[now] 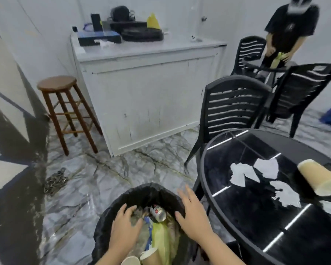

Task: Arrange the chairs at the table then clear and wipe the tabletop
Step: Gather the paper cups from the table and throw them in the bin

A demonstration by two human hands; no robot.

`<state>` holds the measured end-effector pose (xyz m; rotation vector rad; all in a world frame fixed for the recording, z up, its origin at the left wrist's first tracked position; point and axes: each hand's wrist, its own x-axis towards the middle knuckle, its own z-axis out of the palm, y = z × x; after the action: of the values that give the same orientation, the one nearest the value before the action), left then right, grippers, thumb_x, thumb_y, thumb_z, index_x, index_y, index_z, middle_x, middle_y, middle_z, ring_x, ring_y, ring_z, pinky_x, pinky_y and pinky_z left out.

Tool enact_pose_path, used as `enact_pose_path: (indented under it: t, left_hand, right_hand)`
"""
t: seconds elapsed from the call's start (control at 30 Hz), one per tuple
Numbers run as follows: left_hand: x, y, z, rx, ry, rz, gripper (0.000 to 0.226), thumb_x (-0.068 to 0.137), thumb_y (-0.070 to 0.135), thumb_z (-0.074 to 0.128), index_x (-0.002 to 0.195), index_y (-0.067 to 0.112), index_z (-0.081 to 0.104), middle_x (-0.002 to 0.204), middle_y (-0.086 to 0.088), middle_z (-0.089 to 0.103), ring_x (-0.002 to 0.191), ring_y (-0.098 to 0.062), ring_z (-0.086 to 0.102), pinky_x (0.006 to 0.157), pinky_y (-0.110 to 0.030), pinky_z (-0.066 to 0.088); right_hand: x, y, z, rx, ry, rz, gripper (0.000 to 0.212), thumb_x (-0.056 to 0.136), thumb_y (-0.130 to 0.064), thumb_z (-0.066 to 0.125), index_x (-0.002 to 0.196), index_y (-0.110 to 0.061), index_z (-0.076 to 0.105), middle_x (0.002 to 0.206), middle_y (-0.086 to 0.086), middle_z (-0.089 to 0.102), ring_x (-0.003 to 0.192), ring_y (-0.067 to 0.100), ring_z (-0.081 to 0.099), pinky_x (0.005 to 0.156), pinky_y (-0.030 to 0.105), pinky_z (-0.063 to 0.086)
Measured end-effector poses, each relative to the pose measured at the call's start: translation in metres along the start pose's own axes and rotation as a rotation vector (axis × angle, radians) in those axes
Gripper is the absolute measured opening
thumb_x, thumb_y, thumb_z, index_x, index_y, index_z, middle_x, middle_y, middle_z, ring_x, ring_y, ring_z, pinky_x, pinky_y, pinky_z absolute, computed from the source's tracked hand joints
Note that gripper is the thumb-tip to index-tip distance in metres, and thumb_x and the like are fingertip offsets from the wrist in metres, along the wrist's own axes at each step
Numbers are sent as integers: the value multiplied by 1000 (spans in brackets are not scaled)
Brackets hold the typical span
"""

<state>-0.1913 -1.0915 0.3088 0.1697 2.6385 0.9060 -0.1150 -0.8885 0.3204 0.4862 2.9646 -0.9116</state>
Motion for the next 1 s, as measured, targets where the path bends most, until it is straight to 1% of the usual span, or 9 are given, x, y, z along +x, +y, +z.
enact_pose_path:
  t: [0.17,0.27,0.33,0.4,0.57,0.67,0.77,0.87,1.0]
  left_hand:
    - [18,66,4,-30,-118,173,47,87,35,59,131,26,46,153,-1,25,139,-19,27,114,-34,26]
    - [21,109,22,-30,-182,247,45,87,37,58,129,28,46,153,1,26,137,-17,30,112,-32,29]
    - [20,136,37,0,-197,308,45,86,39,58,128,30,46,153,3,26,134,-15,34,109,-29,33]
    - [19,161,51,6,-214,413,46,84,37,60,127,30,46,151,2,29,131,-14,39,106,-28,36]
    - [21,220,87,-56,-266,577,55,82,25,65,133,25,42,146,-2,37,133,-15,37,109,-26,29]
    - [25,252,108,-118,-280,619,57,81,23,65,133,25,42,145,1,39,133,-13,37,111,-29,31]
    - [35,279,126,-89,-300,647,57,83,30,62,135,29,38,146,8,35,133,-9,35,112,-32,29]
    - [46,304,141,-76,-283,662,57,85,29,59,138,26,37,148,8,34,134,-8,33,113,-29,28]
    - [55,323,160,-40,-301,666,57,87,28,57,139,24,35,148,7,34,136,-10,32,114,-32,28]
  right_hand:
    - [-25,39,-71,-4,176,121,64,90,-34,52,146,-30,22,160,-5,-1,145,14,11,114,27,22]
    - [-42,69,-108,-5,283,203,65,89,-33,54,146,-29,23,159,-7,1,142,11,21,112,24,26]
    - [-52,90,-131,-10,339,270,66,88,-32,56,146,-29,24,159,-6,3,142,12,22,112,26,26]
    - [-60,111,-153,15,393,335,68,87,-31,57,146,-29,24,159,-4,6,144,14,16,113,28,27]
    - [-71,169,-199,57,526,441,66,86,-30,60,144,-25,29,157,-3,14,141,16,23,111,30,27]
    - [-68,203,-223,61,535,491,68,87,-30,60,145,-24,24,158,-2,11,142,19,23,110,34,29]
    - [-60,233,-243,70,536,510,66,86,-29,61,144,-22,28,158,0,12,142,21,22,110,34,29]
    - [-49,257,-256,66,512,513,67,86,-28,60,144,-22,28,159,-1,10,144,20,17,112,37,25]
    - [-34,278,-269,48,477,495,66,86,-26,60,144,-23,28,158,1,13,144,20,18,114,39,26]
